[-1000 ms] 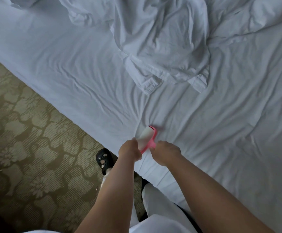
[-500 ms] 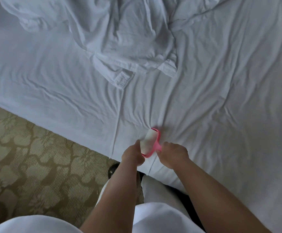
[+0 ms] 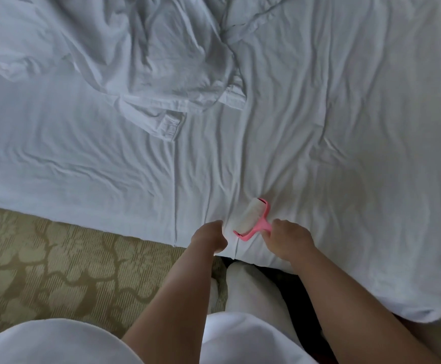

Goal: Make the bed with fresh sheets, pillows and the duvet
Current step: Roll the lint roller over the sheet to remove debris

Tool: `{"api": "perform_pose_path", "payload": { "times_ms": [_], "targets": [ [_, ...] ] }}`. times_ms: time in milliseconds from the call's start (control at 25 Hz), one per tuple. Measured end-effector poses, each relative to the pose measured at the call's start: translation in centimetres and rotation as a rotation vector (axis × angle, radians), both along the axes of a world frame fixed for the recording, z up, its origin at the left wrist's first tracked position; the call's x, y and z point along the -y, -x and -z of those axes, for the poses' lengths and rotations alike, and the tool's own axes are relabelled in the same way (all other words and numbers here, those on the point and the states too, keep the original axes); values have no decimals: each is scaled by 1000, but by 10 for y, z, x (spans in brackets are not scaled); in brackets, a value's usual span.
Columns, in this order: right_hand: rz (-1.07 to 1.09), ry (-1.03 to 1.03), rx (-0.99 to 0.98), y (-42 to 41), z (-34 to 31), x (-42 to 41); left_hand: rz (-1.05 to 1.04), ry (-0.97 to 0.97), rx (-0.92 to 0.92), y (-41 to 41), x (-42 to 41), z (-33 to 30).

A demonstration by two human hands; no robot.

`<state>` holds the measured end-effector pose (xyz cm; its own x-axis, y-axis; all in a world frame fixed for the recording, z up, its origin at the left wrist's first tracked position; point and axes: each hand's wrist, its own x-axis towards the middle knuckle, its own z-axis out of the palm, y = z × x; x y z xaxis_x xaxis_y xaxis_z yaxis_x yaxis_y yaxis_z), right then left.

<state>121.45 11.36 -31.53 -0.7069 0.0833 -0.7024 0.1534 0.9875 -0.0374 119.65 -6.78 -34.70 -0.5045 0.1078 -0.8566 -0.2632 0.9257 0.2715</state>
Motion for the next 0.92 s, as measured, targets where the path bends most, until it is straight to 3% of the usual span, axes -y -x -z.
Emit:
{"api": "perform_pose_path", "payload": {
  "times_ms": [480, 720, 920],
  "targets": [
    [35, 71, -52, 18, 17, 34, 82, 8, -151, 18, 12, 16],
    [230, 70, -23, -39, 9, 17, 130, 4, -105, 9, -1, 7],
    [212, 104, -21, -11, 23, 30, 122, -35, -107, 10, 6, 11]
  ]
}}
